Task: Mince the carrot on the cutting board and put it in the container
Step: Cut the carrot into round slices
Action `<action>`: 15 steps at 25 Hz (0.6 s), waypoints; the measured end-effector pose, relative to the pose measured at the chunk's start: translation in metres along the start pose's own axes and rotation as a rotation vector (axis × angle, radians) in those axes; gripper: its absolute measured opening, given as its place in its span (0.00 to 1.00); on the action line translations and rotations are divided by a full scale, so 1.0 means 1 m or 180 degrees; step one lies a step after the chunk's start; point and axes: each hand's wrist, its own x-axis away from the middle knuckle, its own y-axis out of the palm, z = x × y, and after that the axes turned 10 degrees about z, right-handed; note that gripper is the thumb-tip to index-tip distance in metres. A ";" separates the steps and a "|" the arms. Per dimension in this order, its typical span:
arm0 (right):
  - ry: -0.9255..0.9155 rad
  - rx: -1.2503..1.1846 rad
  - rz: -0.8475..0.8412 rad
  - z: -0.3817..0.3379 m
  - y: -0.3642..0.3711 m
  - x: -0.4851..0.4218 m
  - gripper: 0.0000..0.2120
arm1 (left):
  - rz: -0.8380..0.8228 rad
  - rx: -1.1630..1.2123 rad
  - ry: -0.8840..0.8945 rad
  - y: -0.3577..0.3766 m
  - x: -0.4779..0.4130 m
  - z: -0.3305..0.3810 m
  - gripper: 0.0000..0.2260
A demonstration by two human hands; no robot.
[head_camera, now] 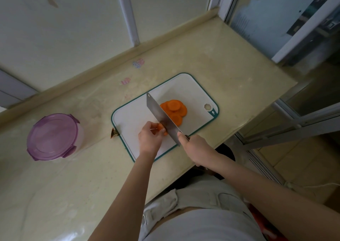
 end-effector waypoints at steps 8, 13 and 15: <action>-0.0099 0.0049 0.0011 -0.018 0.003 -0.006 0.22 | -0.0017 -0.0126 0.0041 -0.002 -0.002 0.001 0.05; -0.0275 0.0338 0.0222 -0.032 0.017 -0.019 0.25 | 0.0086 -0.0109 0.0047 -0.003 0.001 0.000 0.06; -0.0279 0.0322 0.0222 -0.029 0.016 -0.019 0.25 | 0.0095 -0.0072 0.0019 -0.003 0.001 -0.001 0.06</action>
